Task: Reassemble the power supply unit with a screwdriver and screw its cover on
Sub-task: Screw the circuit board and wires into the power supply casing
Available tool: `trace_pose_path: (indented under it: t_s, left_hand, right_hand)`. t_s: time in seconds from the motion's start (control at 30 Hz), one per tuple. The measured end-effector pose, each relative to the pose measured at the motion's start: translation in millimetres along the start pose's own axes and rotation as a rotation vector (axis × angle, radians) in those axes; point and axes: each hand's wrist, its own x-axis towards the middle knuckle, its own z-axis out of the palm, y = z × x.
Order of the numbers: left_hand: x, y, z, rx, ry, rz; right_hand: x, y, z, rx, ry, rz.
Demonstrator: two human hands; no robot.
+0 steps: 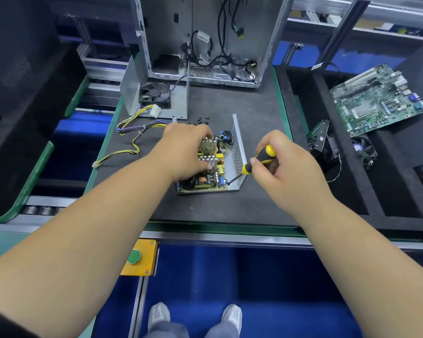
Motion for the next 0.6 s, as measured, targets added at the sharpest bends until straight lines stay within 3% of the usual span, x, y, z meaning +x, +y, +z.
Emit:
trace_pose_path:
  t_s: [0.6]
  left_hand:
    - [0.7, -0.7, 2.1, -0.013, 0.011, 0.005]
  right_hand:
    - [3.3, -4.7, 7.3, -0.023, -0.050, -0.005]
